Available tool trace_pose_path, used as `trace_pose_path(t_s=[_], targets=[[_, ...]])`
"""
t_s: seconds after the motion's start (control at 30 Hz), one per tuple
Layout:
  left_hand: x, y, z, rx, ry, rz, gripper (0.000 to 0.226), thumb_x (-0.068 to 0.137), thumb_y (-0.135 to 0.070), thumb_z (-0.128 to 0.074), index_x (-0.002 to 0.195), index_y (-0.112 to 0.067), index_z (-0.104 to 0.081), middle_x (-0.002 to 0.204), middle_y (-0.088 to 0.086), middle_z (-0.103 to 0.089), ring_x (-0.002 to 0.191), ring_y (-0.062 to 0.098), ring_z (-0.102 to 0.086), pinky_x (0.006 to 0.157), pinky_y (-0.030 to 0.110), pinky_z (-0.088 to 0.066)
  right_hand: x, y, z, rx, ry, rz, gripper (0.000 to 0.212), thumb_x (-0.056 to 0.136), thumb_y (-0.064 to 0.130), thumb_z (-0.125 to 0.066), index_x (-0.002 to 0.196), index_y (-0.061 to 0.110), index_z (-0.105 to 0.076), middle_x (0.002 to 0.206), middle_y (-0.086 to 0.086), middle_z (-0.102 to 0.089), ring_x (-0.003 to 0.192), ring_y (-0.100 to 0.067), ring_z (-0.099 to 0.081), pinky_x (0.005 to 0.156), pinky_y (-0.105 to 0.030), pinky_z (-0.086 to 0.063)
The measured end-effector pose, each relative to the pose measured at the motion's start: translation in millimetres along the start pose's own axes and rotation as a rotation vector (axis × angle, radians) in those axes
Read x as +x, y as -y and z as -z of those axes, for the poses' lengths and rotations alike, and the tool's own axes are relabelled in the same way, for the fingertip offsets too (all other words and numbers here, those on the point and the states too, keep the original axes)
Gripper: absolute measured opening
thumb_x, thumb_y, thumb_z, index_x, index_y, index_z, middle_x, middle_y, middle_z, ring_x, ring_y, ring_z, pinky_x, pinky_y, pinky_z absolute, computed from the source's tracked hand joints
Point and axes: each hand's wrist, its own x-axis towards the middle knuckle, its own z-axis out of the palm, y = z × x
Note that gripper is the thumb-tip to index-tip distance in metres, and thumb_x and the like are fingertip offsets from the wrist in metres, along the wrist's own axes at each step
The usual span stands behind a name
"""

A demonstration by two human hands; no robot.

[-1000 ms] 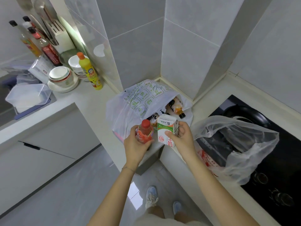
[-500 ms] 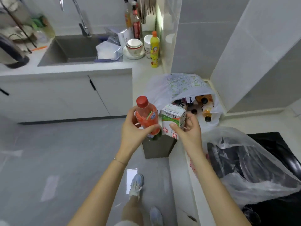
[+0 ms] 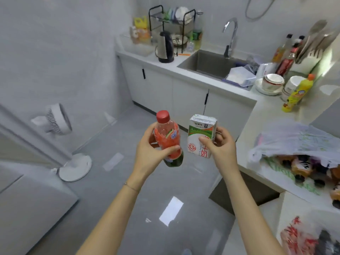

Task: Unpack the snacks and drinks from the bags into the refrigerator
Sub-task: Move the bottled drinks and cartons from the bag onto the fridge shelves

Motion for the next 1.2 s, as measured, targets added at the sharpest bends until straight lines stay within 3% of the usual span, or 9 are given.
trace_pose_path(t_s=[0.1,0.2,0.3,0.5,0.67,0.83,1.1,1.2], targets=[[-13,2,60,-0.006,-0.114,0.018,0.069,0.062,-0.034,-0.087,0.113,-0.055,-0.046,0.111,-0.029,-0.059,0.104,0.002,-0.061,0.076,0.014,-0.053,-7,10,-61,-0.012,0.148,0.026,0.03,0.082,0.008,-0.072,0.104,0.022,-0.057,0.1,0.009,-0.069,0.091,-0.003,-0.07,0.066,-0.021,-0.057],[-32,4,119,0.001,-0.209,0.013,0.068,0.057,-0.048,-0.083,0.116,-0.052,-0.049,0.112,-0.027,-0.061,0.104,0.001,-0.062,0.076,0.015,-0.053,-23,17,-124,-0.002,0.257,0.033,0.033,0.081,0.008,-0.073,0.109,0.017,-0.059,0.1,0.007,-0.071,0.091,-0.008,-0.071,0.068,-0.023,-0.058],[-55,6,184,0.015,-0.298,-0.01,0.074,0.056,-0.044,-0.085,0.124,-0.039,-0.054,0.114,-0.019,-0.065,0.103,0.002,-0.064,0.079,0.018,-0.056,-49,25,-188,-0.002,0.319,0.06,0.031,0.078,0.007,-0.076,0.104,0.018,-0.061,0.097,0.005,-0.073,0.088,-0.011,-0.071,0.067,-0.022,-0.056],[-112,15,309,-0.006,-0.458,0.001,0.065,0.056,-0.039,-0.085,0.113,-0.046,-0.054,0.106,-0.02,-0.068,0.099,0.002,-0.065,0.075,0.018,-0.056,-121,45,-311,0.034,0.418,0.119,0.03,0.077,0.01,-0.079,0.101,0.013,-0.062,0.096,0.003,-0.074,0.086,-0.01,-0.071,0.064,-0.022,-0.056],[-164,21,401,0.001,-0.607,-0.021,0.059,0.056,-0.031,-0.086,0.108,-0.035,-0.058,0.103,-0.016,-0.068,0.096,0.003,-0.066,0.073,0.016,-0.054,-177,58,-402,0.075,0.568,0.144,0.028,0.077,0.01,-0.078,0.1,0.014,-0.062,0.095,0.003,-0.074,0.086,-0.01,-0.071,0.064,-0.023,-0.057],[-207,21,485,0.025,-0.75,-0.018,0.059,0.055,-0.042,-0.09,0.104,-0.04,-0.057,0.101,-0.023,-0.069,0.096,0.007,-0.068,0.075,0.022,-0.056,-226,63,-484,0.116,0.688,0.157,0.028,0.077,0.011,-0.078,0.1,0.016,-0.063,0.094,0.006,-0.074,0.087,-0.01,-0.071,0.065,-0.023,-0.057],[-232,25,593,0.066,-0.918,-0.009,0.072,0.06,-0.037,-0.081,0.125,-0.025,-0.054,0.118,-0.007,-0.065,0.106,0.011,-0.065,0.083,0.026,-0.057,-258,81,-607,0.134,0.861,0.201,0.03,0.079,0.012,-0.077,0.103,0.016,-0.062,0.097,0.007,-0.072,0.088,-0.008,-0.07,0.068,-0.026,-0.059],[-223,25,630,0.051,-0.975,-0.02,0.074,0.06,-0.039,-0.079,0.128,-0.029,-0.05,0.121,-0.009,-0.062,0.108,0.011,-0.063,0.082,0.026,-0.056,-259,88,-657,0.159,0.918,0.223,0.037,0.08,0.016,-0.077,0.112,0.013,-0.06,0.103,0.005,-0.071,0.093,-0.009,-0.07,0.072,-0.028,-0.06]])
